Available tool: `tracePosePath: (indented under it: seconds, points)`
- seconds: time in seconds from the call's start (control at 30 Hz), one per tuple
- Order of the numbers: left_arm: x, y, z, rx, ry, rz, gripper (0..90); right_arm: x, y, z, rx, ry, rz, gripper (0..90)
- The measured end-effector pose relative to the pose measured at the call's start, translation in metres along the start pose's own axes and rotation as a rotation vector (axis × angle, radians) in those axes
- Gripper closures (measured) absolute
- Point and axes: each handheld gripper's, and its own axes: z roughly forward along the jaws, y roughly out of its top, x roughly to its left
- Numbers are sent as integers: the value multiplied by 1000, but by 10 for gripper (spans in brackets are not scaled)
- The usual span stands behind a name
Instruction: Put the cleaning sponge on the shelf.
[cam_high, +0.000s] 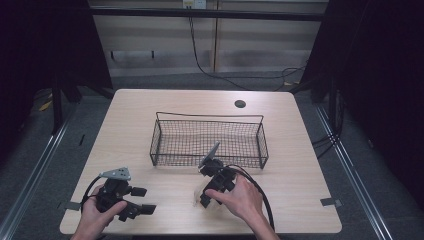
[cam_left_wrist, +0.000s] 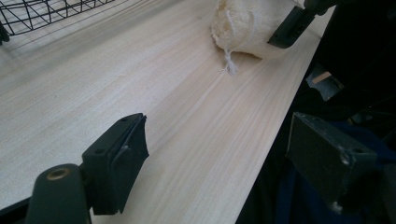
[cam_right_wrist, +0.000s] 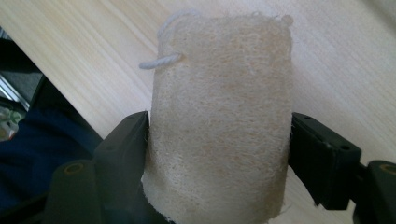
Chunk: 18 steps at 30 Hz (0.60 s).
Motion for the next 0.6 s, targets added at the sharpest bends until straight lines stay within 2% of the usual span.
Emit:
tracePosePath:
  seconds: [0.13, 0.4, 0.6]
  points:
    - [0, 0, 0, -1, 0, 0, 197, 0, 2, -8, 41, 2, -3, 247]
    - [0, 0, 0, 0, -1, -1, 197, -4, 0, -16, 69, 7, -1, 248]
    - [0, 0, 0, -1, -1, 0, 197, -8, -2, -24, 87, 10, -19, 247]
